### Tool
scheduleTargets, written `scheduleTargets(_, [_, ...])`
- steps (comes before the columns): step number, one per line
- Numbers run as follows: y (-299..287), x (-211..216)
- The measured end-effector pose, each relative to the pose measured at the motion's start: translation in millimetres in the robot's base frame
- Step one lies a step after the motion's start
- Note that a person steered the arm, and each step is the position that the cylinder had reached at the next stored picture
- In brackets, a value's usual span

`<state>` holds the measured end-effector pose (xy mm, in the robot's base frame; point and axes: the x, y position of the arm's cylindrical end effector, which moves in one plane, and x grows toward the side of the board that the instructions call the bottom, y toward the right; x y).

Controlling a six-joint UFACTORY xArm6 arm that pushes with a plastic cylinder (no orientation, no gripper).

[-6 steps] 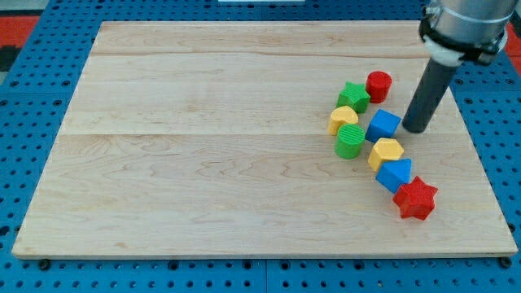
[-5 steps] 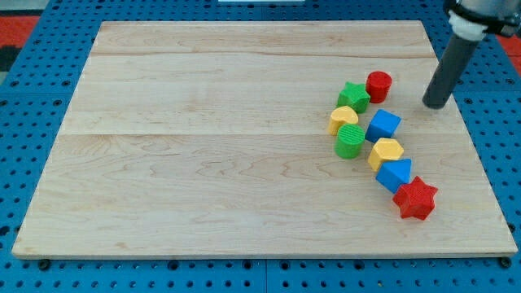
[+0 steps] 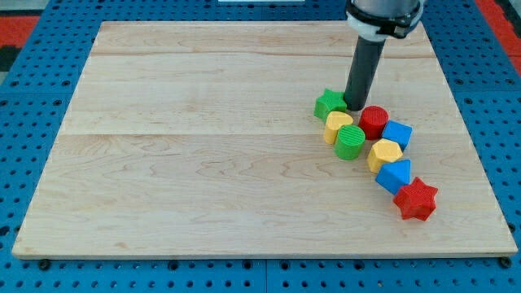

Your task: Move the group of blocks

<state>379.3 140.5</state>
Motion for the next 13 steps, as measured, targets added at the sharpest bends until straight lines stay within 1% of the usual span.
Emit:
scheduleTargets(1, [32.8, -25.5])
scheduleTargets(2, [45.5, 35.6])
scheduleTargets(3, [44.8, 78.6])
scheduleTargets(4, [44.8, 87.4])
scheduleTargets(5, [62.5, 83.5])
scheduleTargets(6, [64.1, 83.5])
scheduleTargets(7, [79.8, 91.9])
scheduleTargets(8, [71.2, 106.2])
scheduleTargets(9, [59.2, 94.8])
scheduleTargets(10, [64.4, 20.6])
scheduleTargets(11, [-7.9, -35.4])
scheduleTargets(12, [-86.7, -41.5])
scheduleTargets(13, [-63.7, -22.1])
